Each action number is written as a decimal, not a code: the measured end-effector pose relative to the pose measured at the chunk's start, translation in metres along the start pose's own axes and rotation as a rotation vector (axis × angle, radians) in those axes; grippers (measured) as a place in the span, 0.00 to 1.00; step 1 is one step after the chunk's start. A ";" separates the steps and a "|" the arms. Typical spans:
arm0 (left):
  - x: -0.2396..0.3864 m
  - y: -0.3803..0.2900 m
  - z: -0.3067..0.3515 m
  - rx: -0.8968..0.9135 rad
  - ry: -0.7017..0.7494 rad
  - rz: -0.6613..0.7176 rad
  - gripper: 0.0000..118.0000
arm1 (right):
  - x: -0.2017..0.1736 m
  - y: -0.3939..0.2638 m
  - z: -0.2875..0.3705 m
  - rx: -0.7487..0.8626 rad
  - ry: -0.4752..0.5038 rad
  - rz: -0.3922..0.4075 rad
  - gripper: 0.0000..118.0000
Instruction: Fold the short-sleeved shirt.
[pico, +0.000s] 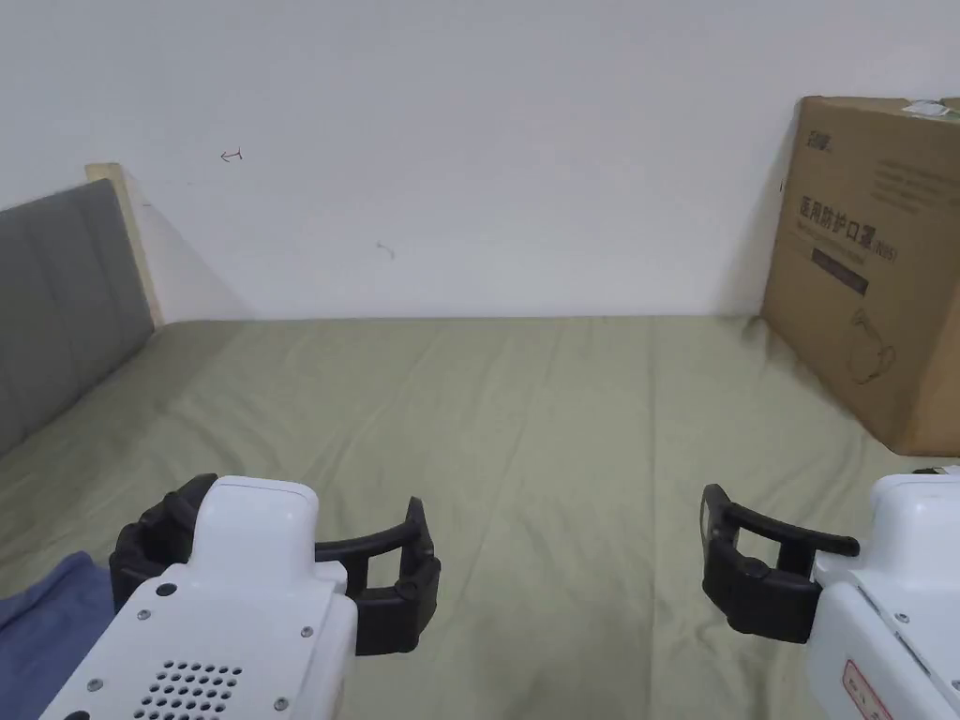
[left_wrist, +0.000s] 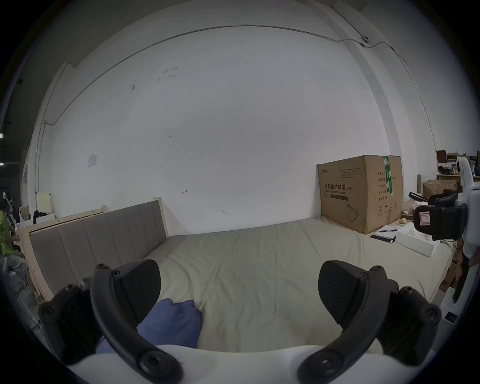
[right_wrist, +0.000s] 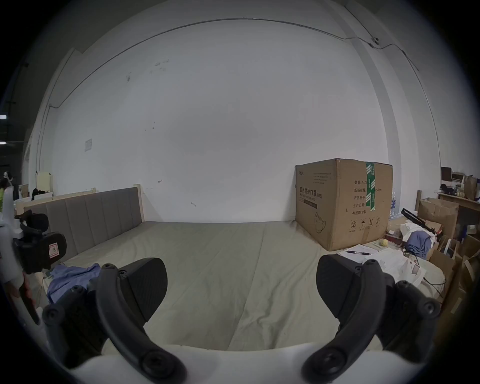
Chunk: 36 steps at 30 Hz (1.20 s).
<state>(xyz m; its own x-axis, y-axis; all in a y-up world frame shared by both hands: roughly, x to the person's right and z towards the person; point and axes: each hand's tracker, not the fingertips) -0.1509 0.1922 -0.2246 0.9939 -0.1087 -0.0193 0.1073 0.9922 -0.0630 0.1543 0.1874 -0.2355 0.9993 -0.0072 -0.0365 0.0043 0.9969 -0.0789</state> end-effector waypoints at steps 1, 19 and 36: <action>0.000 -0.001 0.000 0.000 0.001 0.002 1.00 | -0.002 0.002 0.000 -0.002 -0.011 0.021 0.97; -0.052 -0.041 -0.017 -0.040 0.037 0.836 1.00 | -0.045 0.003 0.000 -0.001 0.011 0.390 0.97; -0.009 -0.005 -0.001 0.052 0.044 0.150 1.00 | 0.005 -0.016 -0.007 -0.011 -0.065 -0.149 0.96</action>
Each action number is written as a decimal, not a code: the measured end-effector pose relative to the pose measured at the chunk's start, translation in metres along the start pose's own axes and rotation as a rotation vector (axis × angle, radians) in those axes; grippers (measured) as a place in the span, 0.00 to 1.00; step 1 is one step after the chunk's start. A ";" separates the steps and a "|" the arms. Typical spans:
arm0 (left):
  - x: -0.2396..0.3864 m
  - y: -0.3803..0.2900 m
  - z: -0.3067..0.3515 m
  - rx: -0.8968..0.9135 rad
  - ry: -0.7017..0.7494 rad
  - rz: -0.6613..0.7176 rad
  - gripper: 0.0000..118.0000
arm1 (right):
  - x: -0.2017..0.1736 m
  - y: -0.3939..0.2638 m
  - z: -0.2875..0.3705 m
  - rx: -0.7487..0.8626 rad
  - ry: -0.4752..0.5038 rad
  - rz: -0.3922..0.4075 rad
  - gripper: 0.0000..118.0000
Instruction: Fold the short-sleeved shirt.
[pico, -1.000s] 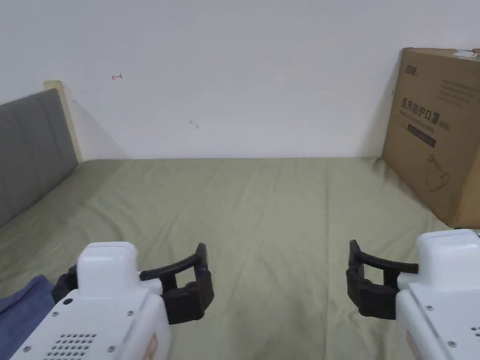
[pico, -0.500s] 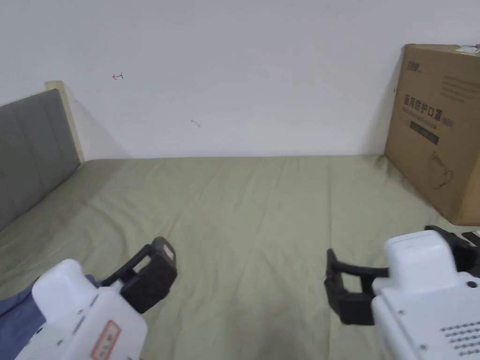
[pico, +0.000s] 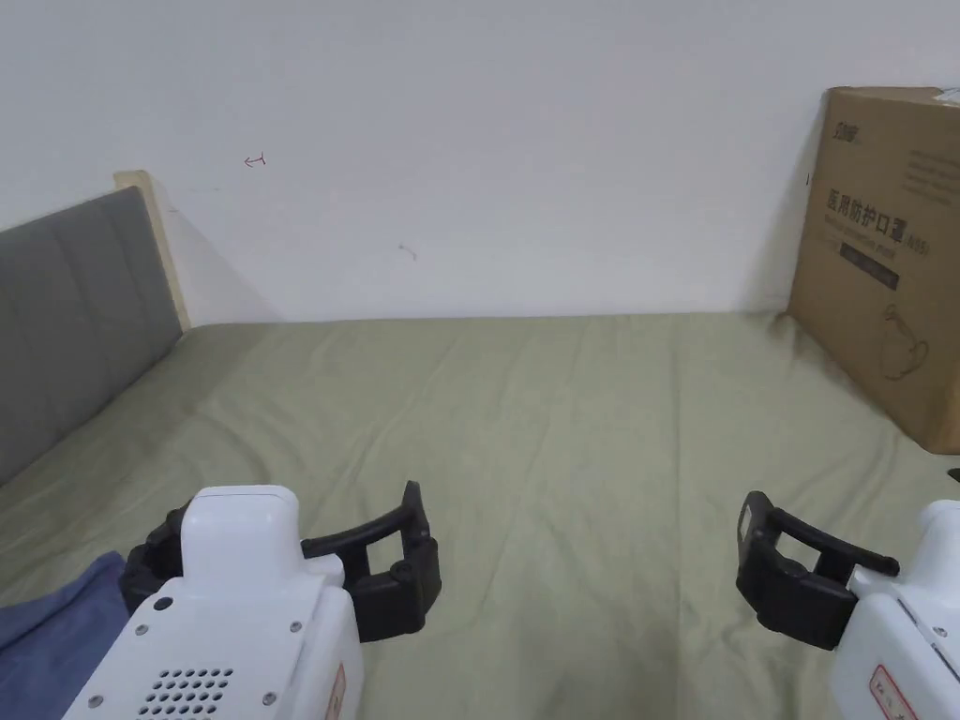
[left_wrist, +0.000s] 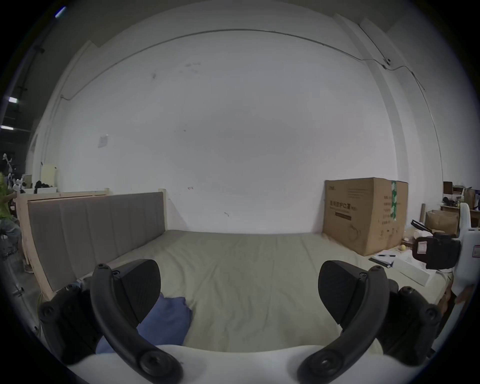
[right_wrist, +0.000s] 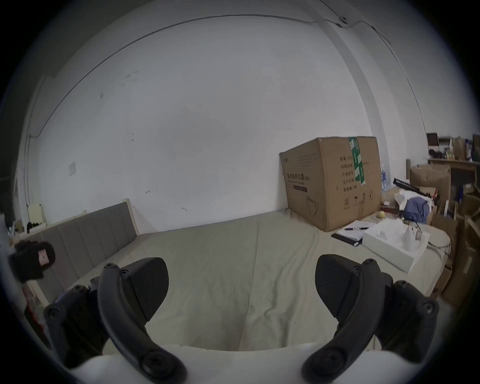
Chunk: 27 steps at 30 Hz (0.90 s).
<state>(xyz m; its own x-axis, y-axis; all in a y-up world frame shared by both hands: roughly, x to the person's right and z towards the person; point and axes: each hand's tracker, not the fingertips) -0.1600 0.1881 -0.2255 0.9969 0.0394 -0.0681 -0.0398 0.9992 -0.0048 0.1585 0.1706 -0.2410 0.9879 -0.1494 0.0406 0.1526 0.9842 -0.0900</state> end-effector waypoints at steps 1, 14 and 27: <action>0.000 0.000 0.000 0.001 0.003 -0.012 1.00 | -0.001 0.001 0.000 -0.002 0.001 0.016 0.97; 0.005 0.002 -0.001 -0.061 -0.020 -0.038 0.21 | -0.006 0.008 0.004 0.007 0.002 0.041 0.32; -0.030 0.016 0.002 -0.036 0.051 0.025 0.00 | -0.013 0.015 0.003 0.022 0.069 0.044 0.00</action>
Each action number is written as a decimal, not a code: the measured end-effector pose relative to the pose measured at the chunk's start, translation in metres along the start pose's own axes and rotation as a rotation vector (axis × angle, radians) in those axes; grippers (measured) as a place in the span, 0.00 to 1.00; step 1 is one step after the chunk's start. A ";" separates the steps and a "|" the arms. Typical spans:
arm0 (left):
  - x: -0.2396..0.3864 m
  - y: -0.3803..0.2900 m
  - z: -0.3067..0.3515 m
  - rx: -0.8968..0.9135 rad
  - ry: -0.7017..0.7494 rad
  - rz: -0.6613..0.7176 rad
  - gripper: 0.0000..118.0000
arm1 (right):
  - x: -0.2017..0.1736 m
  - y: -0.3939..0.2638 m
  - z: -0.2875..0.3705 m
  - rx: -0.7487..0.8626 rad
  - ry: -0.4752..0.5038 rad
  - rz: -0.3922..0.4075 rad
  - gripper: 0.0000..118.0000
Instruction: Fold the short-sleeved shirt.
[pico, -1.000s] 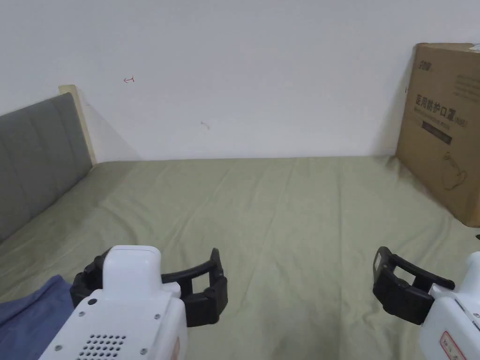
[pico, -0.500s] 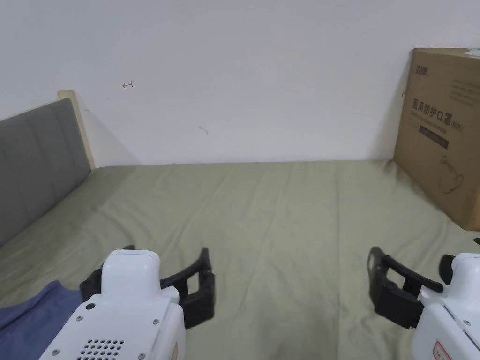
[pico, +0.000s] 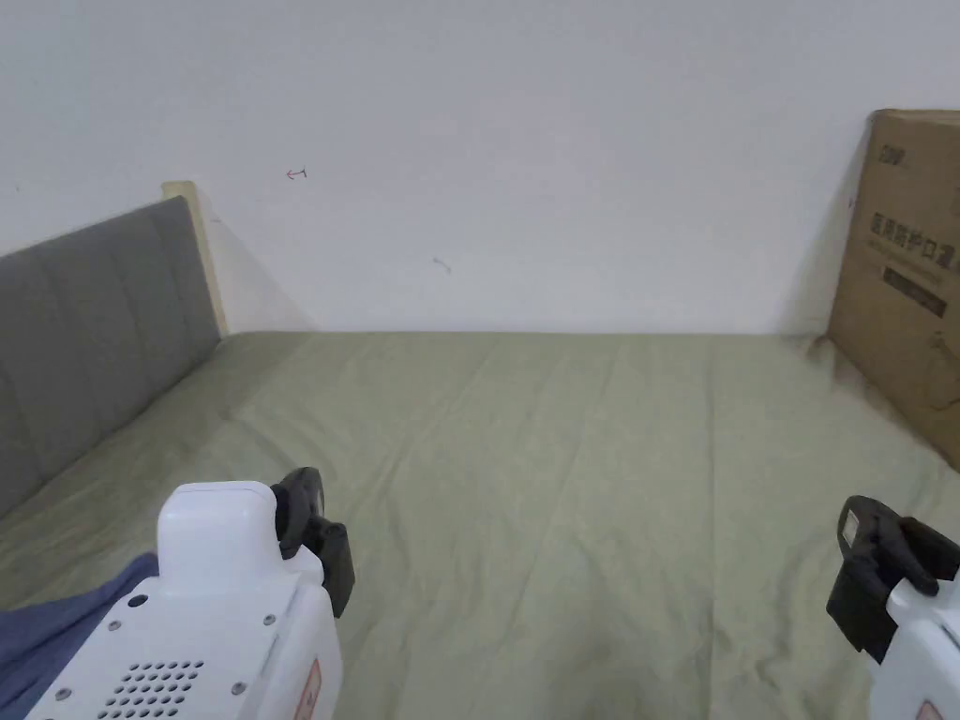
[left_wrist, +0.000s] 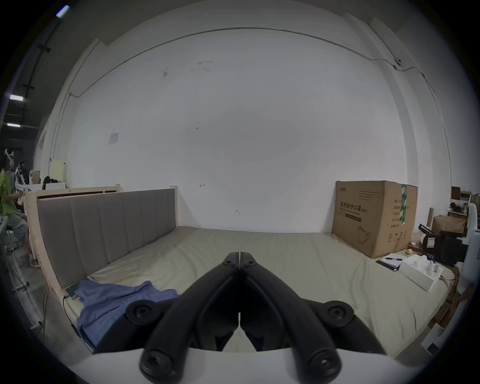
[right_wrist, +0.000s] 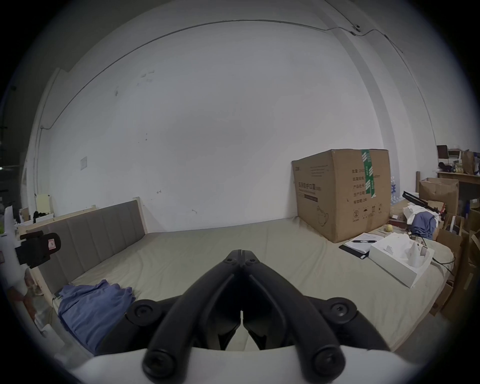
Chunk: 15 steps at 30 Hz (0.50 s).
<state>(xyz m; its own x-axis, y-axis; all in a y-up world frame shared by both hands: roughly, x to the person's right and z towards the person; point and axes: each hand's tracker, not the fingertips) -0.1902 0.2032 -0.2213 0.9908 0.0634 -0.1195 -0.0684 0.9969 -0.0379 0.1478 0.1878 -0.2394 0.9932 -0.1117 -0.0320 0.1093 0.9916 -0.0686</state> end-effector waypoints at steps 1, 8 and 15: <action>-0.005 0.001 0.002 0.000 0.011 0.014 0.00 | -0.004 0.001 -0.002 -0.002 0.013 0.005 0.00; -0.050 0.014 0.027 0.014 0.199 -0.052 0.00 | -0.062 0.005 -0.028 -0.014 0.215 0.024 0.00; -0.108 0.017 0.073 -0.005 0.417 -0.043 0.00 | -0.148 -0.008 -0.043 -0.069 0.473 0.041 0.00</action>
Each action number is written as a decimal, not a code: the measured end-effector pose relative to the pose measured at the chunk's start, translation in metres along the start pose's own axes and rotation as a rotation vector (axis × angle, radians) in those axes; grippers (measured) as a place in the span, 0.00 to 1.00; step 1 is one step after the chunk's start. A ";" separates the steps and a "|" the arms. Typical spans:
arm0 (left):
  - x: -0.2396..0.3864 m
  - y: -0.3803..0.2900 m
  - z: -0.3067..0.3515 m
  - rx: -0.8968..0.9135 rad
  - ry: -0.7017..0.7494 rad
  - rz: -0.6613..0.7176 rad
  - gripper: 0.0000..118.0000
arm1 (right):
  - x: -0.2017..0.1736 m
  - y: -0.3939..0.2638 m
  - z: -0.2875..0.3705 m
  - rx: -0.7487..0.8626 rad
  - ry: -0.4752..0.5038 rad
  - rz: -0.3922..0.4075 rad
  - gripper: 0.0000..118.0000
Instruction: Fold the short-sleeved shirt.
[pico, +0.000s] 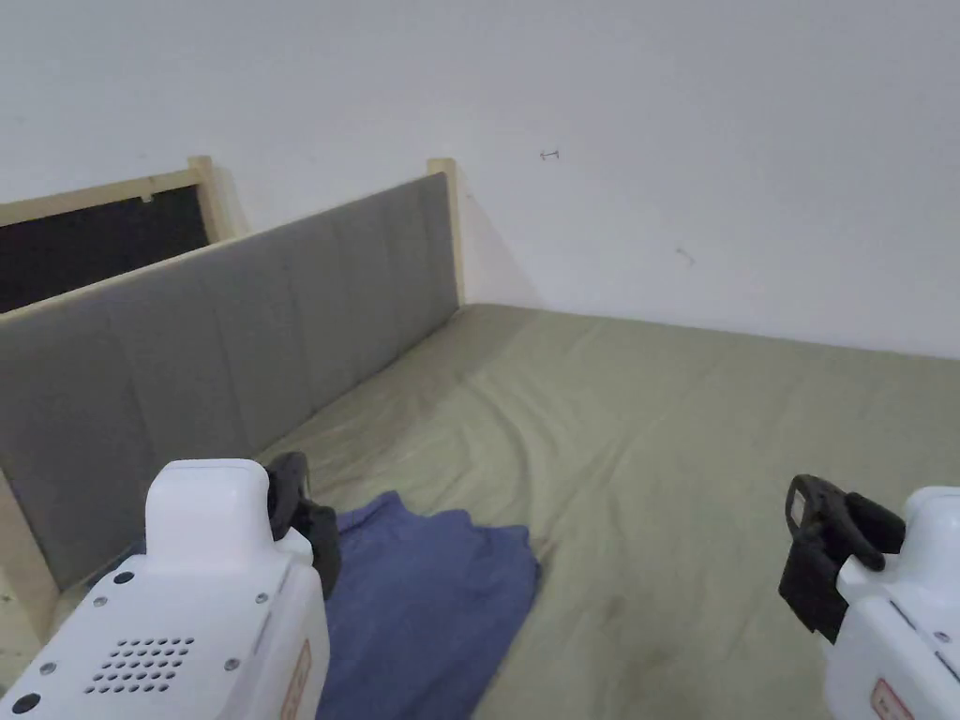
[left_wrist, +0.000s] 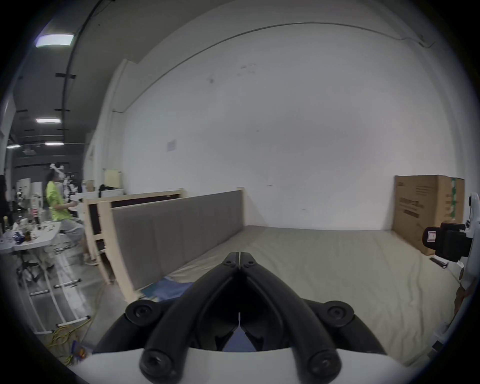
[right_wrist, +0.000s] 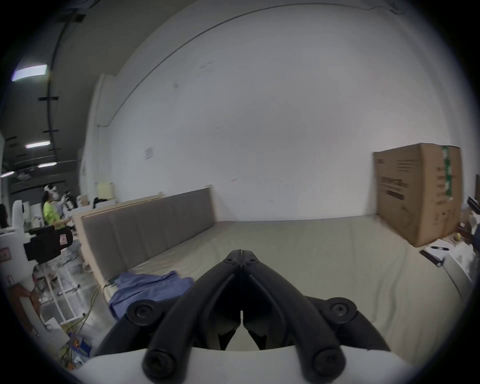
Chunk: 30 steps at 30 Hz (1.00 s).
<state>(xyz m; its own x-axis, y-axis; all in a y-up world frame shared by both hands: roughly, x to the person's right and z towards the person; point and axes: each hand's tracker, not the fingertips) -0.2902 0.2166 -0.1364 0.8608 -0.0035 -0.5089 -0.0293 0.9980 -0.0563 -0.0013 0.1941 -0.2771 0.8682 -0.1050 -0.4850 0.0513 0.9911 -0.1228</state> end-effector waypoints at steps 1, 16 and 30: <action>-0.009 -0.001 0.002 -0.011 0.030 0.008 0.00 | -0.010 -0.002 -0.005 -0.010 0.028 0.014 0.00; -0.046 -0.091 -0.135 -0.392 -0.109 0.077 0.00 | -0.025 -0.040 -0.045 -0.179 0.072 0.015 0.00; -0.046 -0.189 -0.279 -0.879 -0.198 0.115 0.93 | -0.008 -0.067 -0.072 -0.301 0.011 0.018 0.00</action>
<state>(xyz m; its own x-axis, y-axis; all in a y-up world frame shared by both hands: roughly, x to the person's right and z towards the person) -0.4658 0.0105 -0.3416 0.8978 0.1857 -0.3994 -0.4279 0.5830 -0.6907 -0.0474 0.1230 -0.3274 0.8623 -0.0904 -0.4982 -0.1138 0.9241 -0.3647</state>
